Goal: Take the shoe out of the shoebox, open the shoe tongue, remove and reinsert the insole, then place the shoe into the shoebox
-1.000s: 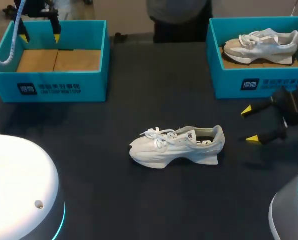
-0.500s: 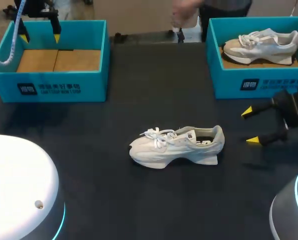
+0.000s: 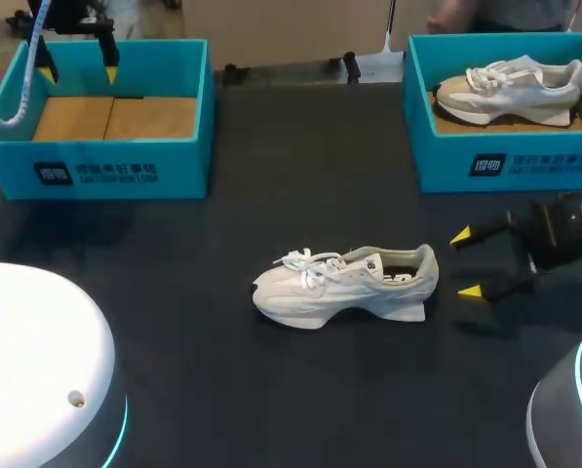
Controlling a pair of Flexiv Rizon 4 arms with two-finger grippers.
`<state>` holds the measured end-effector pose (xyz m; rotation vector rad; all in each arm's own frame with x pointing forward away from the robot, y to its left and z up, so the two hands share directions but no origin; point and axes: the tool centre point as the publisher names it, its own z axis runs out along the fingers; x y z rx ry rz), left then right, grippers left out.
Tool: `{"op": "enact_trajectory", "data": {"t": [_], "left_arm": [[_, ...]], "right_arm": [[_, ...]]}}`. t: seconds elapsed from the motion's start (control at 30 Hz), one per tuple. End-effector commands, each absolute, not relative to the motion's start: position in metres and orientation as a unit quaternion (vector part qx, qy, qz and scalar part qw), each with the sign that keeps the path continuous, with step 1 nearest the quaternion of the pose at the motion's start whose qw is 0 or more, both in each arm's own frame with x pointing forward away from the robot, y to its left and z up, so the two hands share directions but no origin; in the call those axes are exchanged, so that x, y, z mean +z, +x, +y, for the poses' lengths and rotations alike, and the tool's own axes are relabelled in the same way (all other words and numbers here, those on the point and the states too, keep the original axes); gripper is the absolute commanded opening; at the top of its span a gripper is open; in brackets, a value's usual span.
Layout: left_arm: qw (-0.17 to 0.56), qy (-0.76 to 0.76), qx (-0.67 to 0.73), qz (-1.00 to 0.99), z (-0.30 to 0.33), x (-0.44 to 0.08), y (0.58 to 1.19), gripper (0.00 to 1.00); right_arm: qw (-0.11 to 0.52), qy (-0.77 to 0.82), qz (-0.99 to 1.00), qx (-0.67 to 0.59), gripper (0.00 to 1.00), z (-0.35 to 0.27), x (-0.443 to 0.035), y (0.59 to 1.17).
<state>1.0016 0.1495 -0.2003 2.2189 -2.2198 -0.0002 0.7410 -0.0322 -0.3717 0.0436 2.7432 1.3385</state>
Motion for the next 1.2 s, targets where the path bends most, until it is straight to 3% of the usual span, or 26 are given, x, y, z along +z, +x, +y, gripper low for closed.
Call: {"op": "enact_trajectory", "data": {"t": [0.03,0.23,0.57,1.2], "left_arm": [[0.001,0.707,0.000,-0.707,0.150,-0.200,1.001,1.00],[0.001,0.707,0.000,-0.707,0.150,-0.200,1.001,1.00],[0.001,0.707,0.000,-0.707,0.150,-0.200,1.001,1.00],[0.001,0.707,0.000,-0.707,0.150,-0.200,1.001,1.00]], "right_arm": [[0.022,0.024,0.897,0.441,1.00,-0.028,-0.391,0.750],[-0.016,0.050,0.896,0.442,1.00,-0.015,-0.397,0.752],[0.022,0.075,0.881,0.468,1.00,0.001,-0.406,0.745],[0.010,0.075,0.878,0.473,1.00,0.032,-0.413,0.742]]}}
